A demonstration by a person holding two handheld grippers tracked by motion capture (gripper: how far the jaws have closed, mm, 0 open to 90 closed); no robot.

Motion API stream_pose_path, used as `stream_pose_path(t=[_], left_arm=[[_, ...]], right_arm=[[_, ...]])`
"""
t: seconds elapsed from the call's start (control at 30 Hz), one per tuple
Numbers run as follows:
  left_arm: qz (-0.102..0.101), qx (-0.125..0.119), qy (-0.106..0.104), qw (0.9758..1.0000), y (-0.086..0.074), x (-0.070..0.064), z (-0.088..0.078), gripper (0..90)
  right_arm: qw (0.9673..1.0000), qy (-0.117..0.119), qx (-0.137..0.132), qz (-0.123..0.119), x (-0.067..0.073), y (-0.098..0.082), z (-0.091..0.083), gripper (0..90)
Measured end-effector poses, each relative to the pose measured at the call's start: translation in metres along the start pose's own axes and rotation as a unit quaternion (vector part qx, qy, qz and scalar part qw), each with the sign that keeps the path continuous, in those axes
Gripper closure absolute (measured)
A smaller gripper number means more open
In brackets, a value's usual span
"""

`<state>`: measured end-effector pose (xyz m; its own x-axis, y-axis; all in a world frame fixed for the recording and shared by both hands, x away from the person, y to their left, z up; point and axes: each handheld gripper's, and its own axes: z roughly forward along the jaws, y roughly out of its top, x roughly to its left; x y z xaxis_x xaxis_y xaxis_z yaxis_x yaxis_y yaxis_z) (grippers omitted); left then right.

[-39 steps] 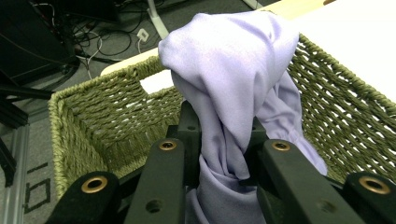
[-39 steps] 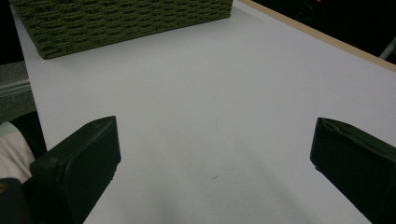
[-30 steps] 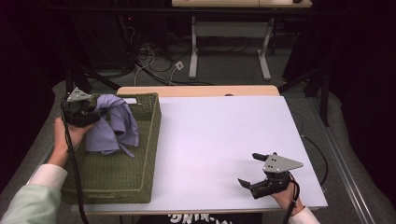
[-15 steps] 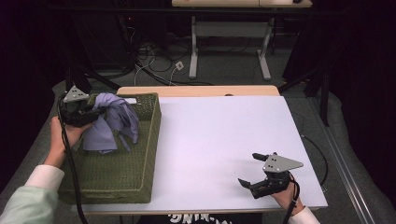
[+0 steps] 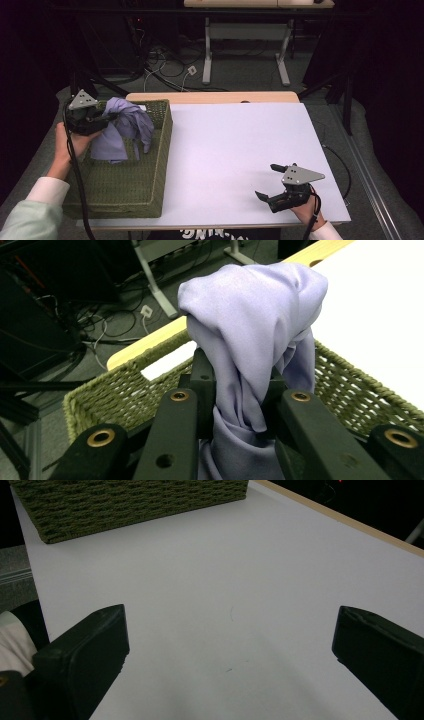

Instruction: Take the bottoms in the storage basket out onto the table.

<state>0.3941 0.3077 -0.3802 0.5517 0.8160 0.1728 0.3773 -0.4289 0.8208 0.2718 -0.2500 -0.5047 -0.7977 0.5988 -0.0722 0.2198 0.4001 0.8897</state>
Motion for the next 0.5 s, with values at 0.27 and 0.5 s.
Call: stream_pose_path(t=[0.27, 0.5], left_arm=[[0.011, -0.005, -0.006, 0.9999, 0.0060, -0.0045, -0.0023, 76.9], [0.015, -0.013, -0.010, 0.9998, 0.0102, -0.0073, -0.0042, 76.9]], right_arm=[[1.0000, 0.000, 0.000, 0.000, 0.0001, 0.0001, 0.0002, 1.4], [1.0000, 0.000, 0.000, -0.001, 0.0004, 0.0003, 0.0003, 1.5]])
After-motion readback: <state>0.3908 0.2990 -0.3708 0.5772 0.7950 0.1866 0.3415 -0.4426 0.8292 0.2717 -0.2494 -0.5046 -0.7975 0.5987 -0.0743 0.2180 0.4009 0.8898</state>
